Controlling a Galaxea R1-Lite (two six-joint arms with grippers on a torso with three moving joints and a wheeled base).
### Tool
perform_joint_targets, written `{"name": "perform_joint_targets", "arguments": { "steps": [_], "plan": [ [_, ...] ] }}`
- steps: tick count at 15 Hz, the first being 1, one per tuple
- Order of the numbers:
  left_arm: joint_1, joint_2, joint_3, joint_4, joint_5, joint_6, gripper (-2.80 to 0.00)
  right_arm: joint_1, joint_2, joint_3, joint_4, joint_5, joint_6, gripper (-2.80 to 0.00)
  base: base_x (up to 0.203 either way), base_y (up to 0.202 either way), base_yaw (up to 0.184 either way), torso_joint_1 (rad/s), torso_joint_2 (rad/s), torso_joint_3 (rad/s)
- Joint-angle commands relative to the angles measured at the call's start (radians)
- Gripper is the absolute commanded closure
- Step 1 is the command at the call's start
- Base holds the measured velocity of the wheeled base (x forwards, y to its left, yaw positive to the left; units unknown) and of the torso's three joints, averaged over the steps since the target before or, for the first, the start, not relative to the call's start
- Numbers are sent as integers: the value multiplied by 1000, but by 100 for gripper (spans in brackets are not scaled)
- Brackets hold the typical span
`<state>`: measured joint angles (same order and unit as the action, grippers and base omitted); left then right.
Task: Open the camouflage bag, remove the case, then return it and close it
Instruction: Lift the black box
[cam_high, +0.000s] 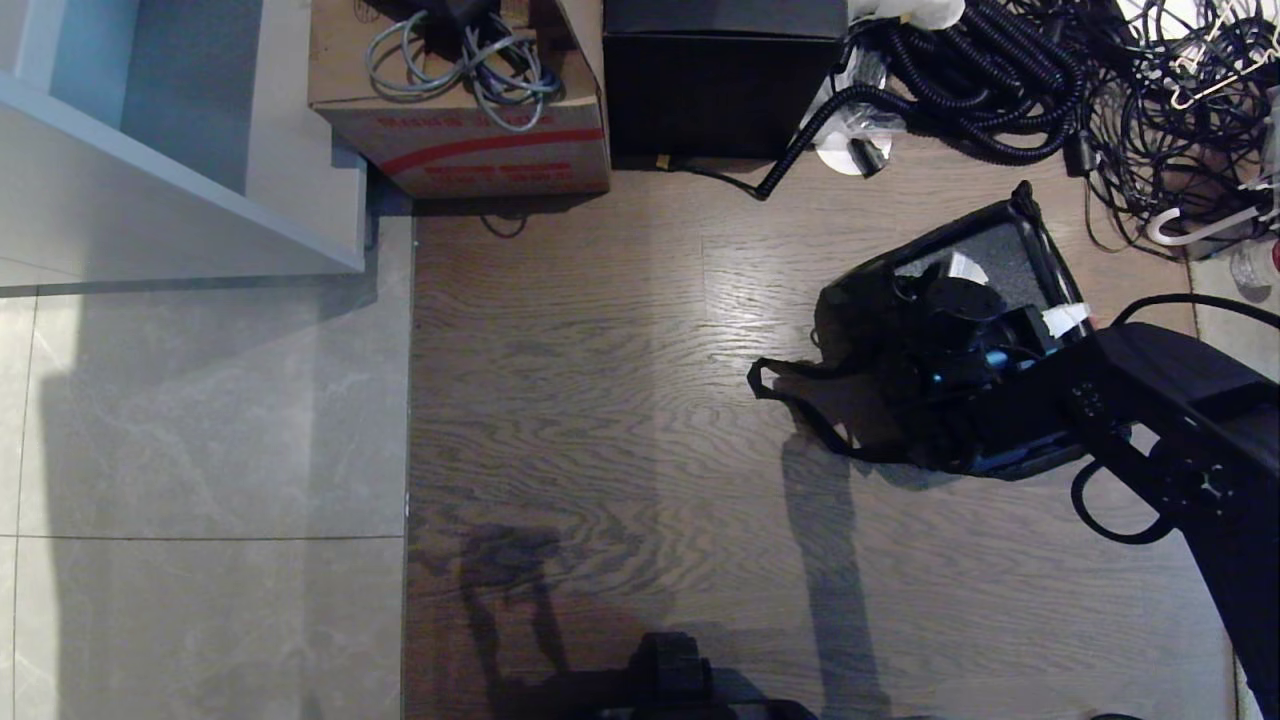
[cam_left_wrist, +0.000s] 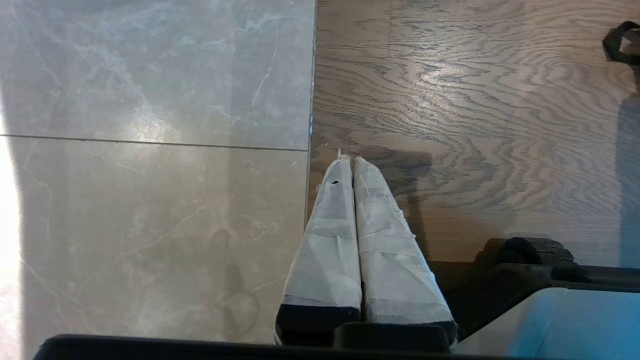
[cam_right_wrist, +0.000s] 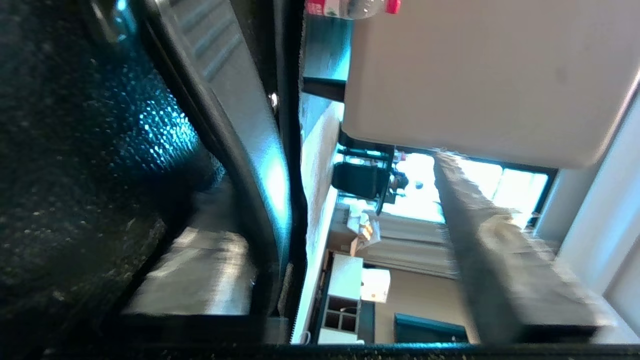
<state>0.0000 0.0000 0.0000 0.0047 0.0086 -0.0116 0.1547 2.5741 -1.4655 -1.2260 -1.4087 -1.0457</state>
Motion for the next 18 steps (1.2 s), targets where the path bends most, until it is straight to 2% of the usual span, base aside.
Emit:
{"name": "perform_joint_targets", "arguments": {
  "steps": [1,2,6,13,18],
  "plan": [
    [0,0,0,0,1,-1,0,8,37,-5,-10,-9,11,0,0,0,0,0,0,0],
    [0,0,0,0,1,-1,0,13,37,-7,-3,-9,39,0,0,0,0,0,0,0],
    [0,0,0,0,1,-1,0,45,53,-4,-31,-9,60,0,0,0,0,0,0,0],
    [0,0,0,0,1,-1,0,234,-18,117,-18,-27,168,0,0,0,0,0,0,0],
    [0,0,0,0,1,-1,0,243,-69,151,25,-30,186,0,0,0,0,0,0,0]
  ]
}}
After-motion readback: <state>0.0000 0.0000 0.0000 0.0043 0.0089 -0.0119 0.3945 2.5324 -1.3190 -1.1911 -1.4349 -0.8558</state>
